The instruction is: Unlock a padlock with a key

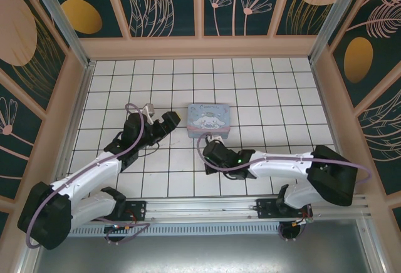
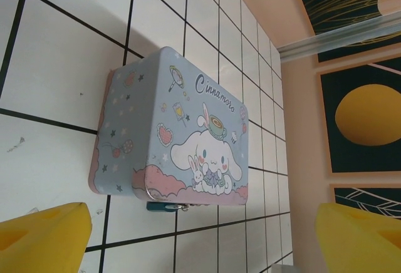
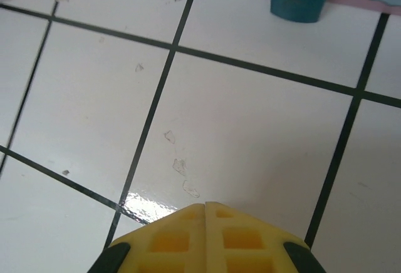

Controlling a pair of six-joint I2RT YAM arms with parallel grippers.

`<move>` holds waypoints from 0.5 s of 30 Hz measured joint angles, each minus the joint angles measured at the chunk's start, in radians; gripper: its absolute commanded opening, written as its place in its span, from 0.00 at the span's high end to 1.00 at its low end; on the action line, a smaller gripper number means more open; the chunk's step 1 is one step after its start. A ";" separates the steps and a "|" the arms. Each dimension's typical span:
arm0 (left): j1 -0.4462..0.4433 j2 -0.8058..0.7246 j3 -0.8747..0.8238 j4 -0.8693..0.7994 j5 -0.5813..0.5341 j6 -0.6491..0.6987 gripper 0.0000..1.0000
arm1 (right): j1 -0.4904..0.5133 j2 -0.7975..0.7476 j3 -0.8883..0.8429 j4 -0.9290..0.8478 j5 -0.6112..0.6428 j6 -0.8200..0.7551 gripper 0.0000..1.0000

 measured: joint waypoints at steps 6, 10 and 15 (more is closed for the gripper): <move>0.000 0.018 0.000 0.000 0.015 0.000 0.08 | -0.022 -0.055 -0.049 0.030 -0.008 0.027 1.00; 0.000 0.023 0.000 0.002 0.018 0.000 0.08 | -0.021 -0.037 -0.063 0.045 -0.018 0.042 1.00; 0.000 0.023 0.000 0.005 0.018 0.000 0.08 | -0.016 0.043 -0.063 0.082 -0.036 0.048 1.00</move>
